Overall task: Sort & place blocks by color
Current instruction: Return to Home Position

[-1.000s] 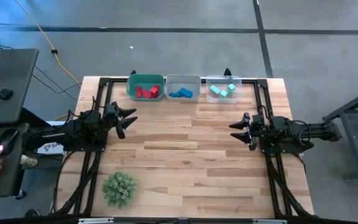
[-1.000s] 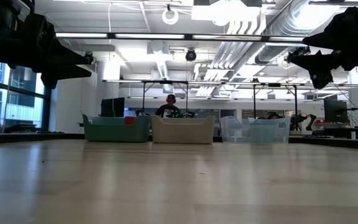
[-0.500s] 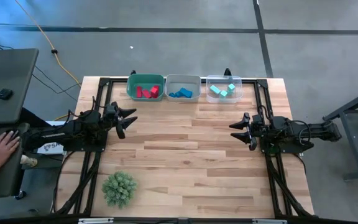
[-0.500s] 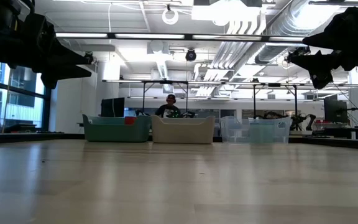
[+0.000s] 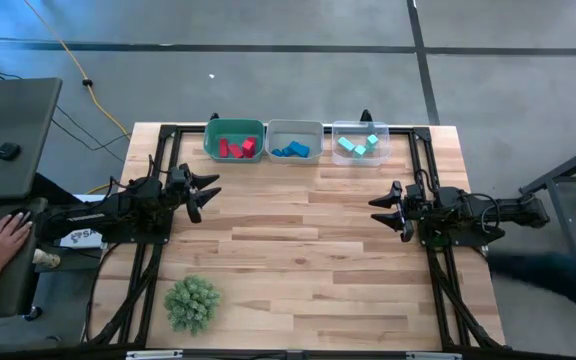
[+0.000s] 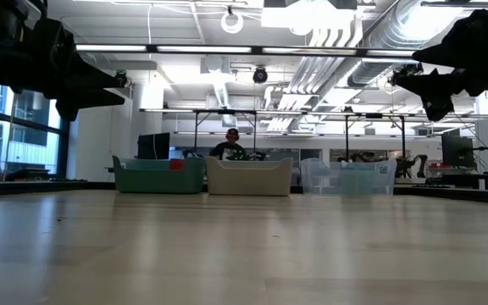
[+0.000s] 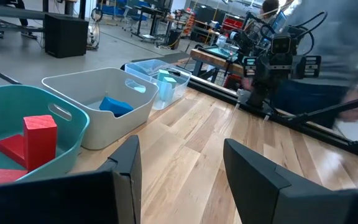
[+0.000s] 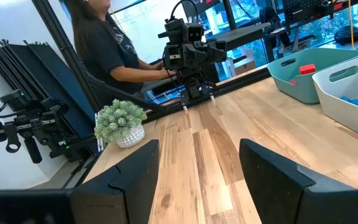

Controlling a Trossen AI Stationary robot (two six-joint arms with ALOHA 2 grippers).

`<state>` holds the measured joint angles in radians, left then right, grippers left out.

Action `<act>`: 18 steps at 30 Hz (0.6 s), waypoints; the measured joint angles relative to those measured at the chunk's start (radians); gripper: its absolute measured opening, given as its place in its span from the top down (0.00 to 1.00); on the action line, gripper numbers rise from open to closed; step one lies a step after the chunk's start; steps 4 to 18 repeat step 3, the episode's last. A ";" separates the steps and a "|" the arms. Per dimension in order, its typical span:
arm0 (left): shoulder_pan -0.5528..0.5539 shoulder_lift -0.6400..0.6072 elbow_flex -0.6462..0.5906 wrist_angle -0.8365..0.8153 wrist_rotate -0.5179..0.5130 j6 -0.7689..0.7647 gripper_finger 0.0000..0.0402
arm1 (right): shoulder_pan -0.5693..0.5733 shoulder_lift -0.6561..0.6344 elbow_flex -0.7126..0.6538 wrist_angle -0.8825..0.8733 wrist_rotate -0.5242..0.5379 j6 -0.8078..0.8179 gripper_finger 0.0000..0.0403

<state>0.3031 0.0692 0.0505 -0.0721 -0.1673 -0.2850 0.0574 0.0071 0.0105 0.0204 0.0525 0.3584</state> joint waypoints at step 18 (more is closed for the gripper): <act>0.000 0.000 0.000 0.000 0.000 0.000 0.63 | 0.000 0.000 0.000 0.000 0.000 0.000 0.47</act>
